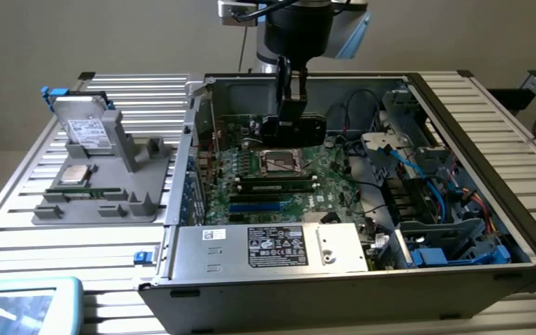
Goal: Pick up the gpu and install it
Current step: 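Insert the gpu into the slot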
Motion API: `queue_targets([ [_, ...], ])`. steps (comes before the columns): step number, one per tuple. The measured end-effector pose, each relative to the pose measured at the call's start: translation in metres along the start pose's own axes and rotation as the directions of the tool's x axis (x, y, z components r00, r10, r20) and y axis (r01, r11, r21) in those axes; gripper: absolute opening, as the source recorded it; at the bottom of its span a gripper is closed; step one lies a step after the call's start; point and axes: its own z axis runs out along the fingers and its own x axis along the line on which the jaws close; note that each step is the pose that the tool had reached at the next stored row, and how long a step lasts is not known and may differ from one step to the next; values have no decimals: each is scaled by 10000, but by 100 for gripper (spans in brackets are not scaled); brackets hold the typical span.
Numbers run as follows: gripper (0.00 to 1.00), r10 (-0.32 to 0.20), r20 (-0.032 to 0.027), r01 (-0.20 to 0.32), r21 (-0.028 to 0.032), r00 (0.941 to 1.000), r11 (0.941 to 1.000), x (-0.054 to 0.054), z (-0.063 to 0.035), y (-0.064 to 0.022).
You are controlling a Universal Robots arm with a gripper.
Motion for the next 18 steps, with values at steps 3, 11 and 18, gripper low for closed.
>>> queue_targets([
  [3,27,-21,-5,21,1,10000,10000,-1,36,3],
  [11,27,-62,-4,62,3,10000,10000,99,174,-5],
  [18,27,-79,-1,79,3,10000,10000,179,294,33],
])
